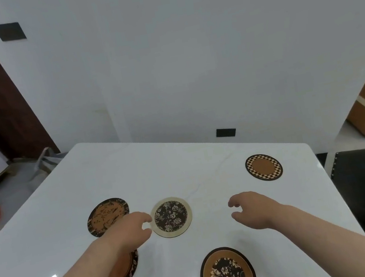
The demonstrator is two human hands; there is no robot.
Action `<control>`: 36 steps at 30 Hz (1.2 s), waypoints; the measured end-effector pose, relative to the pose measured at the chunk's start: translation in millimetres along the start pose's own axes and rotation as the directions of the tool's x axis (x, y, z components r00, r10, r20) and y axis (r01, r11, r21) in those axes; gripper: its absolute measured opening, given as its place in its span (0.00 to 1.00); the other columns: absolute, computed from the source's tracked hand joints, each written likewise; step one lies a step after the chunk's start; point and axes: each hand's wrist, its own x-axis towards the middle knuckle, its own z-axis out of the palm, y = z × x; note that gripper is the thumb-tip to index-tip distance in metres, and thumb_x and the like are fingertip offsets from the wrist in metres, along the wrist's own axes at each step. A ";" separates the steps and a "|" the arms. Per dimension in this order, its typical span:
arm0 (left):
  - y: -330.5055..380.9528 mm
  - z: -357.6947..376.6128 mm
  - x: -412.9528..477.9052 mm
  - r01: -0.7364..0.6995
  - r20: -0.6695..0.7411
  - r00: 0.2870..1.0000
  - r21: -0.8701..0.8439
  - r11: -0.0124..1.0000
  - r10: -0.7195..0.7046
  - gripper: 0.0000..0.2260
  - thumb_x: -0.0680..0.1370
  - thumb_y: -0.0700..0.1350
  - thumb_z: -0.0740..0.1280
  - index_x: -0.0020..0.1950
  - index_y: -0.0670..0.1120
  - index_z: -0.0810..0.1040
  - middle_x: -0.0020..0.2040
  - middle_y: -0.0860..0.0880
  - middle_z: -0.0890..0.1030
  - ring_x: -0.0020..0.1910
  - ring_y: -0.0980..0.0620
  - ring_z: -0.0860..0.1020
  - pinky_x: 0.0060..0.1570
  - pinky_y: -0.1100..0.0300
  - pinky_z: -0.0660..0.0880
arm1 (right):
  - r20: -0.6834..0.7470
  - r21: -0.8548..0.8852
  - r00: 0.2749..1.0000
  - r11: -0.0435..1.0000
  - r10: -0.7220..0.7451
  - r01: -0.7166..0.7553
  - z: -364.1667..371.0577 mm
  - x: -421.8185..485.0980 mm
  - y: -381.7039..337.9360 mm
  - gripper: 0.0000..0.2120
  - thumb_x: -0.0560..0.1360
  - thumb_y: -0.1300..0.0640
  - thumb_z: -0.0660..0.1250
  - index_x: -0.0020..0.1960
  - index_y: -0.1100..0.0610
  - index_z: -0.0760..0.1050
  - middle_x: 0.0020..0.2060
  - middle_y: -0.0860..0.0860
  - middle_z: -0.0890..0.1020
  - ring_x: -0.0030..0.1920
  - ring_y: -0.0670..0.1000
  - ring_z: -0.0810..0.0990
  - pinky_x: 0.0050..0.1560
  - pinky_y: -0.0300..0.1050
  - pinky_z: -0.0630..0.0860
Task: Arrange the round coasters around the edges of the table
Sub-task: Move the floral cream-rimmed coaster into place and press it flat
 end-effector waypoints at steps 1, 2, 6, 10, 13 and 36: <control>-6.6 -2.2 10.5 -0.005 0.021 1.000 0.010 1.000 0.005 0.21 0.79 0.50 0.60 0.72 0.52 0.68 0.73 0.54 0.68 0.70 0.54 0.67 0.69 0.58 0.64 | 0.007 0.003 1.000 1.000 0.004 -0.004 2.4 10.7 -4.3 0.21 0.78 0.48 0.59 0.69 0.50 0.69 0.67 0.49 0.74 0.66 0.50 0.72 0.67 0.46 0.69; -13.0 -3.7 21.5 -0.014 0.041 0.999 0.022 1.000 0.014 0.21 0.79 0.50 0.60 0.72 0.52 0.67 0.73 0.54 0.67 0.71 0.54 0.66 0.70 0.58 0.64 | 0.018 0.007 1.000 1.000 0.010 -0.010 5.1 21.1 -8.5 0.21 0.78 0.48 0.59 0.69 0.50 0.69 0.67 0.48 0.74 0.66 0.50 0.72 0.67 0.46 0.69; -38.1 -3.2 69.2 -0.040 0.109 0.993 0.025 0.999 0.037 0.22 0.78 0.51 0.61 0.72 0.52 0.67 0.73 0.54 0.67 0.71 0.55 0.65 0.70 0.58 0.63 | 0.066 0.041 0.996 0.998 0.051 -0.054 20.0 63.6 -21.6 0.21 0.78 0.48 0.59 0.70 0.51 0.69 0.67 0.49 0.74 0.66 0.50 0.72 0.66 0.46 0.70; -56.1 3.5 110.7 -0.051 0.170 0.984 0.014 0.999 0.048 0.21 0.79 0.51 0.61 0.72 0.52 0.67 0.74 0.54 0.67 0.72 0.55 0.65 0.70 0.59 0.62 | 0.091 0.100 0.991 0.989 0.100 -0.109 37.5 102.8 -31.3 0.22 0.78 0.48 0.59 0.71 0.53 0.68 0.67 0.50 0.75 0.65 0.50 0.73 0.66 0.44 0.69; -67.6 11.8 136.7 -0.041 0.201 0.979 0.012 0.999 0.038 0.21 0.79 0.51 0.60 0.72 0.51 0.67 0.73 0.53 0.67 0.71 0.53 0.66 0.69 0.58 0.64 | 0.110 0.131 0.985 0.980 0.134 -0.148 53.1 129.5 -40.5 0.24 0.79 0.49 0.60 0.73 0.57 0.66 0.69 0.52 0.73 0.67 0.51 0.72 0.67 0.43 0.67; -75.7 74.0 199.1 0.365 0.236 0.929 -0.710 0.602 -0.285 0.11 0.56 0.36 0.55 0.28 0.51 0.57 0.28 0.49 0.58 0.34 0.48 0.59 0.36 0.50 0.57 | 0.316 0.850 0.769 0.194 0.556 -0.490 129.8 200.3 -64.9 0.05 0.67 0.67 0.65 0.35 0.60 0.71 0.32 0.58 0.75 0.31 0.55 0.75 0.42 0.51 0.83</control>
